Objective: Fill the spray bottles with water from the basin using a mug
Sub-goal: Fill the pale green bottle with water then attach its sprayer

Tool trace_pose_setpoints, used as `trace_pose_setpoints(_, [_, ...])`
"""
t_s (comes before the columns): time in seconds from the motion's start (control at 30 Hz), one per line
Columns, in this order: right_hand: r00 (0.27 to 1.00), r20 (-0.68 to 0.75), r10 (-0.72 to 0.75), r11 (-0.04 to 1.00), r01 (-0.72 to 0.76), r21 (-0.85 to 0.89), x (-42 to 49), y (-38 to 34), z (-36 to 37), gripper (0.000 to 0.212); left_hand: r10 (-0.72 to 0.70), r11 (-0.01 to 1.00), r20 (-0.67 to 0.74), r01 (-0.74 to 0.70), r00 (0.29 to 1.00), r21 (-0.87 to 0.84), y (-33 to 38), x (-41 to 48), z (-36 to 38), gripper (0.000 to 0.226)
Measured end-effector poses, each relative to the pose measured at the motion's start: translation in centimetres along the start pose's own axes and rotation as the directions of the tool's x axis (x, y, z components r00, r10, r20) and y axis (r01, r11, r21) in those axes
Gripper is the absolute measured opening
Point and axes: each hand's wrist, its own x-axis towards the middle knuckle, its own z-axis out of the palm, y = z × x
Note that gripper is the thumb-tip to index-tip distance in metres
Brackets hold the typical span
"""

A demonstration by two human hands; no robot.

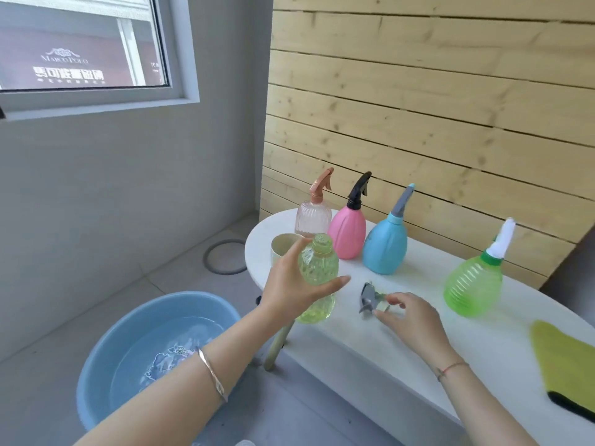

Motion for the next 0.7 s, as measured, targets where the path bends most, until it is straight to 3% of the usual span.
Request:
trace_pose_setpoints(0.07, [1.000, -0.015, -0.001, 1.000, 0.001, 0.014, -0.1, 0.1, 0.4, 0.031, 0.002, 0.999, 0.034, -0.001, 0.999, -0.048, 0.4, -0.3, 1.5, 0.093])
trace_pose_setpoints(0.2, [0.999, -0.039, -0.002, 0.995, 0.005, 0.096, 0.0, 0.8, 1.2, 0.026, 0.004, 0.999, 0.049, -0.002, 0.999, -0.044, 1.4, -0.8, 3.8, 0.081])
trace_pose_setpoints(0.37, [0.981, -0.177, 0.082, 0.885, 0.010, 0.465, 0.3, 1.0, -1.8, 0.023, -0.001, 1.000, 0.082, 0.003, 0.997, -0.025, 1.5, -0.9, 6.1, 0.059])
trace_pose_setpoints(0.5, [0.942, -0.331, 0.051, 0.787, 0.166, 0.594, -0.2, -0.6, -6.8, 0.016, -0.022, 0.998, 0.117, 0.029, 0.993, -0.062, 1.2, -0.7, 8.2, 0.060])
trace_pose_setpoints(0.7, [0.835, -0.550, 0.018, 0.530, 0.459, 0.713, -0.6, -4.0, -12.4, 0.017, -0.011, 0.995, 0.120, 0.023, 0.993, -0.097, 1.2, -0.1, 10.9, 0.070])
